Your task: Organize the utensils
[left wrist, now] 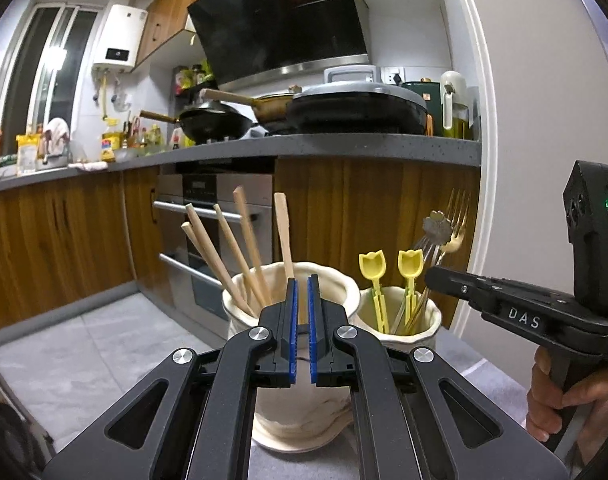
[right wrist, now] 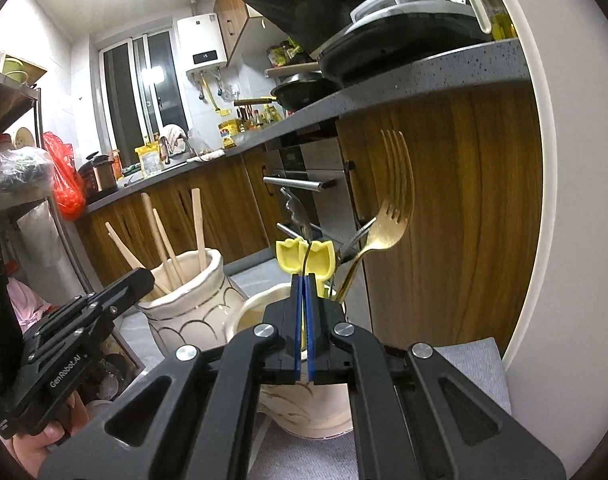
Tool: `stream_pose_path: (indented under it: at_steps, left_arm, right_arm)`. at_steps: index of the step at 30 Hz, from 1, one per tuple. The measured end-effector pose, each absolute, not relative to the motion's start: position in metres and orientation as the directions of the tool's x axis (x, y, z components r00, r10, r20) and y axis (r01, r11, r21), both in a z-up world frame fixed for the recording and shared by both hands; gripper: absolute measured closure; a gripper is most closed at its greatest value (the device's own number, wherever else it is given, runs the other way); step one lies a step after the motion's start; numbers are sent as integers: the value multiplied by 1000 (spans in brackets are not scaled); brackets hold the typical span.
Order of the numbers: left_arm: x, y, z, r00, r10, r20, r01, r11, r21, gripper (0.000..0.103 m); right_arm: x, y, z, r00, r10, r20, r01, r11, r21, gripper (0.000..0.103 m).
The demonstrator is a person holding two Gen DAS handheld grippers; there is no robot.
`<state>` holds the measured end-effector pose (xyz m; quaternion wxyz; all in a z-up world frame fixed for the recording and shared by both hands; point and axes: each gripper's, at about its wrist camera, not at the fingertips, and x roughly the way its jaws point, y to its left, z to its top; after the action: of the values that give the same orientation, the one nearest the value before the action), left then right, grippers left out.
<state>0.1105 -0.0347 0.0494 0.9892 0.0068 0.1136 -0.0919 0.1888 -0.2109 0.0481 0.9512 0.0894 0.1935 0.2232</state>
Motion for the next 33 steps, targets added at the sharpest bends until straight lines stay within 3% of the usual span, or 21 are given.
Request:
stream_pose_path:
  at_steps: [3,5,7,8,9,11,13,17,21,24,26,33]
  left_arm:
    - [109,-35,49,958,-180,-225,185,983,3,97]
    - [107,-35,49,958,-181,-223,186,983,-1,91]
    - [104,-34,49,956,-186,-228,190,982,-8,86]
    - [103,-34,49,955,-186,-230,189,982,-8,85]
    - [100,-34,48,956,-185,-227,189,982,-6,82]
    - [95,-34,47,956,-182,-228,187,982,-2,73]
    - [90,-32,45,955,-182,-232,185,983,-6,55]
    - [79,-28,41,953,-180,-246,182,983,-15,48]
    - [67,-24,36,950,-176,-259,179,984,-11,34]
    - [58,-21,32,947,-171,-271,174,985,-13,31]
    - [54,-19,29,947,-159,-279,163,987,-12,21]
    - [42,-16,18,949,-126,-288,140,990,29,20]
  right_arm:
    - [189,-212,48,828,456,-327,-386,885,258,101]
    - [188,-214,47,822,462,-332,-390,882,262,99]
    - [185,-214,48,821,462,-335,-389,883,264,85]
    - [184,-215,48,822,463,-332,-390,882,266,69]
    - [180,-216,49,824,466,-324,-392,880,268,62]
    - [174,-217,50,827,460,-323,-391,884,257,61]
    - [168,-218,50,831,453,-323,-388,888,247,55]
    - [152,-218,46,834,441,-332,-390,896,211,45]
    - [137,-217,41,832,433,-346,-398,901,171,38]
    - [127,-216,36,835,424,-350,-399,905,143,31]
    - [121,-215,33,841,413,-349,-397,910,120,25]
    - [110,-212,22,854,385,-349,-386,920,70,13]
